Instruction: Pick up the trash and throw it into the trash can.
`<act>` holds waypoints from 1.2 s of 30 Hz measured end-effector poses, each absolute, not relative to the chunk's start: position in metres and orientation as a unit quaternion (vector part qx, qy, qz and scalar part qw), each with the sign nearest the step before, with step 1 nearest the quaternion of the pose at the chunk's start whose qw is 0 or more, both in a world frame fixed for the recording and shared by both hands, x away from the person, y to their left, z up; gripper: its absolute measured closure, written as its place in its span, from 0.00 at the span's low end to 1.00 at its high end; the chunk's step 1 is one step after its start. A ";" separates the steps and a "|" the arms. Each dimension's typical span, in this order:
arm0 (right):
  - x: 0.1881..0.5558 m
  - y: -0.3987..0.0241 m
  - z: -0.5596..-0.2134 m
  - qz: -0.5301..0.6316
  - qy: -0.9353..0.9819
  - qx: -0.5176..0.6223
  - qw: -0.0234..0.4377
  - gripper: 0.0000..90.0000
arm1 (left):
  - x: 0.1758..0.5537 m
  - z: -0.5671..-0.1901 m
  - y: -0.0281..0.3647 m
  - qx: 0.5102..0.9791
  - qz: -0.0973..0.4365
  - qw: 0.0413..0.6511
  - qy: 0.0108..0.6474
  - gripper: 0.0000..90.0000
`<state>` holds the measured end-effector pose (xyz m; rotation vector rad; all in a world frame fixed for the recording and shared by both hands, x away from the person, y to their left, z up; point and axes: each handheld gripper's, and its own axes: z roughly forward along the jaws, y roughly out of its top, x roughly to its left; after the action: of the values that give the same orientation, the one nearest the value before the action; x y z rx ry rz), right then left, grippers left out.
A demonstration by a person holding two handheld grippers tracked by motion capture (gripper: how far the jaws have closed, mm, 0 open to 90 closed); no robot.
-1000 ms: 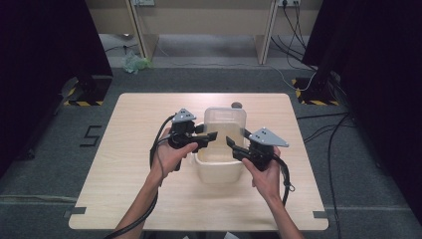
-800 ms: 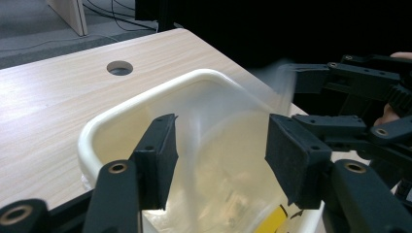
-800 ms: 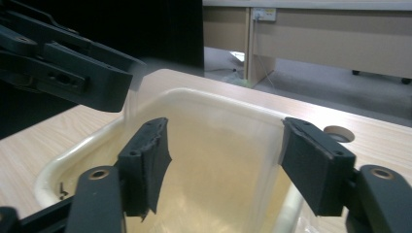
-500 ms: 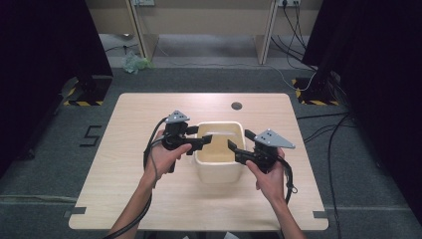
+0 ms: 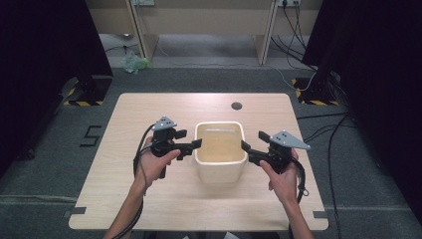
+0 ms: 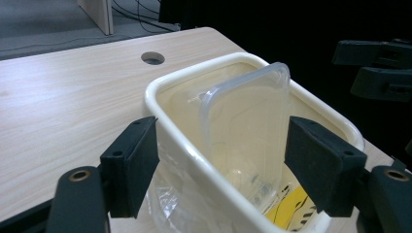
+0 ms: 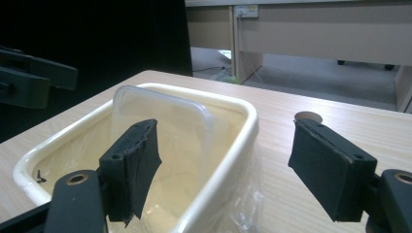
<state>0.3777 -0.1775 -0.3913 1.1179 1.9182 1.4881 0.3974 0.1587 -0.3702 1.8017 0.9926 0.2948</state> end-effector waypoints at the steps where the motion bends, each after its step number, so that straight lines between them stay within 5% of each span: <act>1: 0.378 -0.180 -0.392 0.542 0.698 0.406 0.234 0.29 | 0.396 -0.371 0.161 0.746 0.124 0.507 0.413 0.31; 36: 0.357 -0.236 -0.446 0.471 0.719 0.452 0.239 0.27 | 0.359 -0.437 0.218 0.738 0.125 0.490 0.448 0.29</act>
<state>0.3565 -0.2365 -0.4463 1.2388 1.9672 1.2894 0.3586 0.2176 -0.4369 1.7919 1.0881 0.3033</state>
